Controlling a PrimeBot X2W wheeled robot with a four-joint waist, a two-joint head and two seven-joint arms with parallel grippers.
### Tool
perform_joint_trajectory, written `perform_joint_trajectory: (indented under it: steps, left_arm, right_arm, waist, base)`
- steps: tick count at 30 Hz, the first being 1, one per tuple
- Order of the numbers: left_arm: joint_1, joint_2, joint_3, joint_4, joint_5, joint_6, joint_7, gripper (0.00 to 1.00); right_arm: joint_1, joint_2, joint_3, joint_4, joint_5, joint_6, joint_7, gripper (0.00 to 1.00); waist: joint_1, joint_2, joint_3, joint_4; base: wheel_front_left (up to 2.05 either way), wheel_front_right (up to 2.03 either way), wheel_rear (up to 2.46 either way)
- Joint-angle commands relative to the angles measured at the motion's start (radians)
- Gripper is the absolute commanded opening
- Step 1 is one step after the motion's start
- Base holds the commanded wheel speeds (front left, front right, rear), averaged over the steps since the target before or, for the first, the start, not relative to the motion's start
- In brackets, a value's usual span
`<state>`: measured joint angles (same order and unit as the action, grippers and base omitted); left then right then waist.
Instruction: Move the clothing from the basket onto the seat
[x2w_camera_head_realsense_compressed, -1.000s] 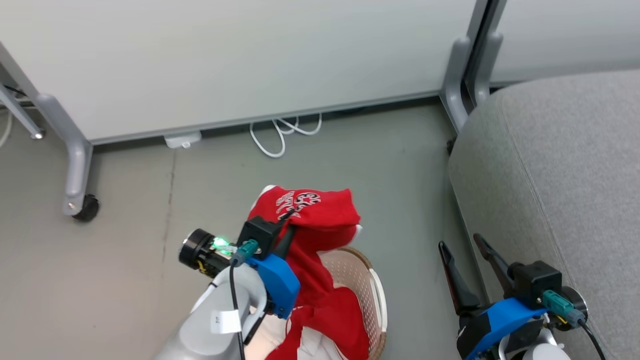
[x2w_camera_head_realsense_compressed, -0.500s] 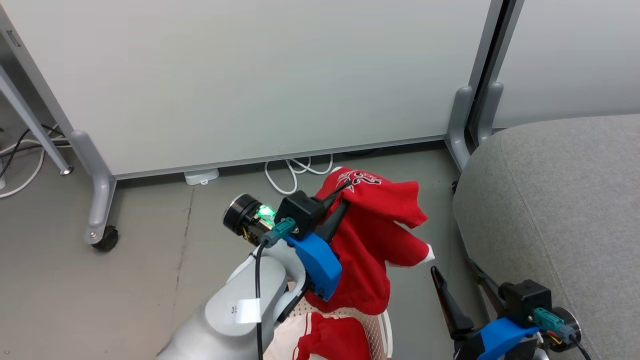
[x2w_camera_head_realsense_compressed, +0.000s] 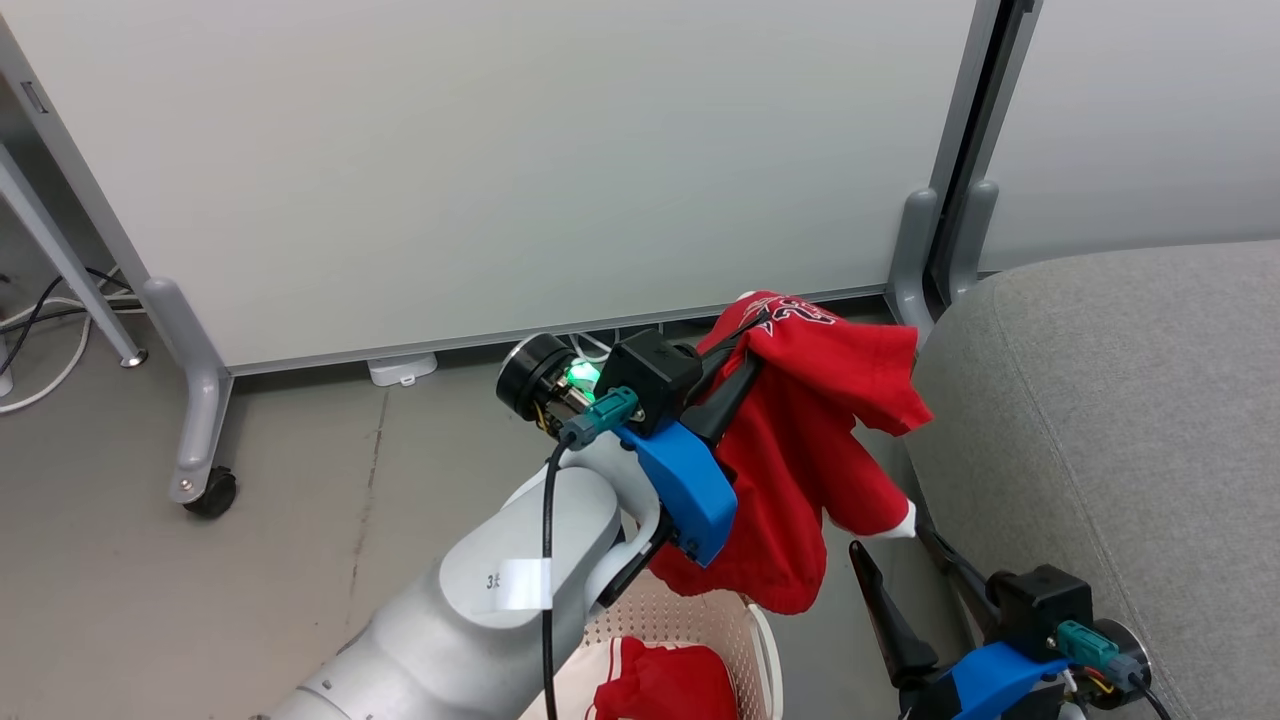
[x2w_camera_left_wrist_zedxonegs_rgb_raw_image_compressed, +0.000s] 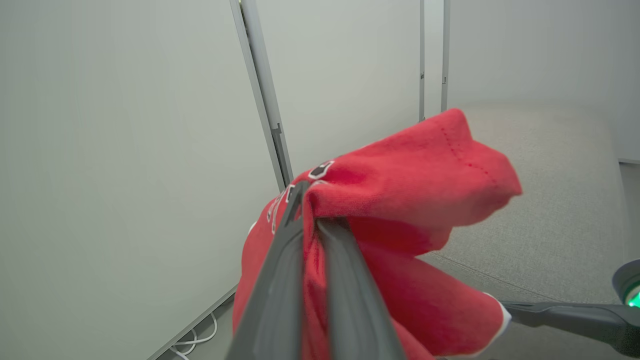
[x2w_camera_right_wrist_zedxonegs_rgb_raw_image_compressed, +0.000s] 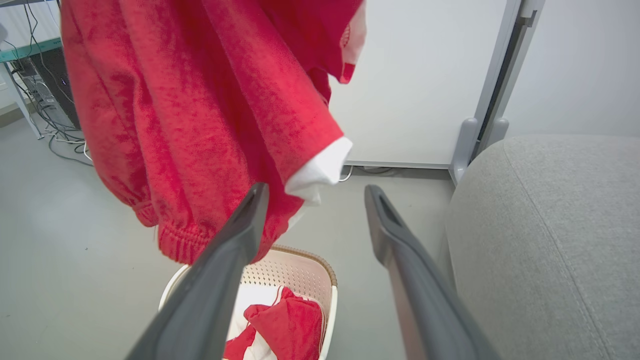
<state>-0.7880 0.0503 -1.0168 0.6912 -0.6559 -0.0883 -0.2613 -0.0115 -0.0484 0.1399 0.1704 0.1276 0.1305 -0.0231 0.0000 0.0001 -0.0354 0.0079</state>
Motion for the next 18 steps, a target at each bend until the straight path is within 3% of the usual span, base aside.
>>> perform_joint_trajectory:
  steps: [1, 11, 18]
  left_arm:
    - [-0.012, 0.000, -0.007, -0.001, -0.008, 0.004, -0.001, 0.00]
    - [-0.036, 0.000, -0.067, 0.016, -0.067, 0.028, -0.004, 0.00]
    - [-0.043, 0.000, -0.082, 0.016, -0.088, 0.036, -0.005, 0.00]
  right_arm:
    - [0.013, -0.004, 0.002, -0.005, 0.008, 0.000, -0.001, 1.00]
    - [0.011, -0.004, 0.006, -0.013, 0.012, 0.000, 0.001, 1.00]
    - [-0.028, -0.003, 0.085, -0.013, 0.029, 0.000, 0.016, 1.00]
  waist:
    - [0.0000, -0.0001, 0.001, -0.001]
    - [0.0000, -0.0001, 0.010, -0.007]
    - [0.0000, -0.0001, 0.015, -0.011]
  base:
    - [0.00, 0.00, 0.00]
    - [0.00, 0.00, 0.00]
    - [0.00, 0.00, 0.00]
